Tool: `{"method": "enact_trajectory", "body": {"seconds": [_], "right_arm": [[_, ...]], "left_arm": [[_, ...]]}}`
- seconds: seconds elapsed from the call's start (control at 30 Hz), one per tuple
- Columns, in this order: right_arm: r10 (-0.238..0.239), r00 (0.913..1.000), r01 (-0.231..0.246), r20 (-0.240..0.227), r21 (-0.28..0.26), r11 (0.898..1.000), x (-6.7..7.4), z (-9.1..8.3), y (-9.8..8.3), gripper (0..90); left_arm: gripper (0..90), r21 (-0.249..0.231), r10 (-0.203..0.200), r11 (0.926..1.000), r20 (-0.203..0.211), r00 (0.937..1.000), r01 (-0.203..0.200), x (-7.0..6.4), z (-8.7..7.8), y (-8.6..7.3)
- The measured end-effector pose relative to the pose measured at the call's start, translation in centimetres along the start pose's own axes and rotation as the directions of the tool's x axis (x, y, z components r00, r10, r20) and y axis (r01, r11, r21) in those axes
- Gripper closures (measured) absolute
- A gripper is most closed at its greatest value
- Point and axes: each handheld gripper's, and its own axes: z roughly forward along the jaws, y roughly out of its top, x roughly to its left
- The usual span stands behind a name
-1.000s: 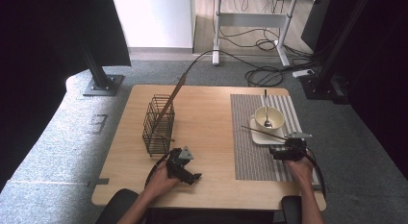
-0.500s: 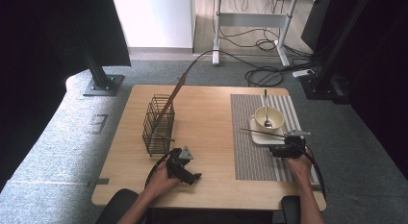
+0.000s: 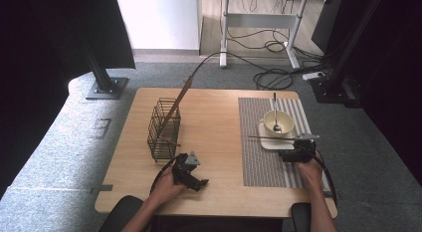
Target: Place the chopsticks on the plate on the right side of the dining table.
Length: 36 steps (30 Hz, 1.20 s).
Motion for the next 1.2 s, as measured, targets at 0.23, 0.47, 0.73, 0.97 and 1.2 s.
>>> {"method": "enact_trajectory", "body": {"seconds": [0.23, 0.47, 0.73, 0.97, 1.2], "right_arm": [[-0.018, 0.9998, 0.018, -0.008, 0.004, 1.0, -0.2, 0.3, 0.1, 0.0], [-0.026, 0.9995, 0.026, -0.015, 0.004, 1.0, -0.4, 0.3, 0.1, 0.0], [-0.031, 0.9994, 0.031, -0.018, 0.005, 1.0, -0.4, 0.3, 0.1, 0.0], [-0.021, 0.9995, 0.021, -0.022, -0.001, 1.0, -0.4, -0.2, 0.2, 0.0], [-0.051, 0.9984, 0.051, -0.025, 0.013, 0.999, 0.3, -1.0, -0.1, 0.0]], "left_arm": [[0.0, 0.0, 0.0, 1.0, 0.0, 1.0, 0.0, 0.0, 0.0, 0.0], [0.0, 0.0, 0.0, 1.0, 0.0, 1.0, 0.0, 0.0, 0.0, 0.0], [0.0, 0.0, 0.0, 1.0, 0.0, 1.0, 0.0, 0.0, 0.0, 0.0], [0.0, 0.0, -0.001, 1.0, 0.0, 1.0, 0.001, 0.0, 0.0, 0.0], [0.0, 0.0, 0.0, 1.0, 0.0, 1.0, 0.0, 0.0, 0.0, 0.0]]}}
